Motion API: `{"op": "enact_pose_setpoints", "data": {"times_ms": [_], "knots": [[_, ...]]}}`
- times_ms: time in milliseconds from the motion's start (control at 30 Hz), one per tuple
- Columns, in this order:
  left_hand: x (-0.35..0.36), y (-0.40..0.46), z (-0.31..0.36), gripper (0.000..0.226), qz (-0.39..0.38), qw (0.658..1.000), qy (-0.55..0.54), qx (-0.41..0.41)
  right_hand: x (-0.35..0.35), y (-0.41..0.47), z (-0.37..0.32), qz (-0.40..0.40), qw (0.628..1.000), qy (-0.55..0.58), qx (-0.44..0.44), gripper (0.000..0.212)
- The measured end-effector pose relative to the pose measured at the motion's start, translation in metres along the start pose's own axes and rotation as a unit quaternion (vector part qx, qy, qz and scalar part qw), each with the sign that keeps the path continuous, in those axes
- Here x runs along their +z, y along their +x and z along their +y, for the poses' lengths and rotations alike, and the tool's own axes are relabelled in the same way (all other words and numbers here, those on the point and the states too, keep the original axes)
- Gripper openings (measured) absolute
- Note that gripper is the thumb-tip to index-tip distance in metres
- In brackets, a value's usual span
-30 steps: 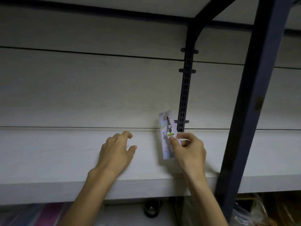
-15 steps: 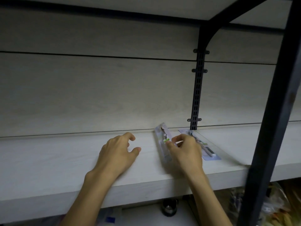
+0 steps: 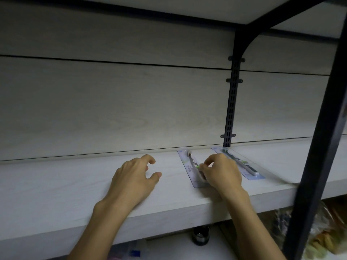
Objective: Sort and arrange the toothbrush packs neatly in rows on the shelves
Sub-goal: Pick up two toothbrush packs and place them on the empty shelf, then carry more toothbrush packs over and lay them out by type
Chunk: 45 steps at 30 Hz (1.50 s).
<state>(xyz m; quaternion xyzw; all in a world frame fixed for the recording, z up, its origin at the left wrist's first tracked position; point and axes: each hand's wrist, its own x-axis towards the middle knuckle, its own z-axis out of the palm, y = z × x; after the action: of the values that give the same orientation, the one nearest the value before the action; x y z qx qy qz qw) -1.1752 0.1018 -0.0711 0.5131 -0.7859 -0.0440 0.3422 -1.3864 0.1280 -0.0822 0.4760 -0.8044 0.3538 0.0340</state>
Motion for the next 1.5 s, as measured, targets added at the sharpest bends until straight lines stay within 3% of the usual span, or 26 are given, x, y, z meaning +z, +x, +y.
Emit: {"op": "enact_pose_setpoints", "data": {"times_ms": [300, 600, 900, 1300, 1500], "knots": [[-0.005, -0.009, 0.017, 0.035, 0.016, 1.0, 0.017, -0.001, -0.019, -0.008, -0.009, 0.086, 0.985, 0.009, -0.147, 0.026], [-0.023, -0.035, 0.048, 0.035, 0.086, 0.994, 0.057, -0.024, -0.058, -0.013, -0.025, 0.046, 0.958, 0.034, -0.282, 0.032], [-0.058, -0.12, 0.027, 0.033, 0.143, 0.969, 0.157, -0.124, -0.037, -0.079, -0.061, -0.033, 0.904, 0.106, -0.414, 0.035], [-0.138, -0.193, -0.038, 0.034, 0.164, 0.946, 0.219, -0.172, -0.011, -0.189, -0.132, -0.155, 0.866, 0.166, -0.445, 0.036], [-0.197, -0.246, -0.101, 0.035, 0.169, 0.937, 0.23, -0.203, 0.004, -0.267, -0.201, -0.147, 0.858, 0.192, -0.453, 0.035]]}}
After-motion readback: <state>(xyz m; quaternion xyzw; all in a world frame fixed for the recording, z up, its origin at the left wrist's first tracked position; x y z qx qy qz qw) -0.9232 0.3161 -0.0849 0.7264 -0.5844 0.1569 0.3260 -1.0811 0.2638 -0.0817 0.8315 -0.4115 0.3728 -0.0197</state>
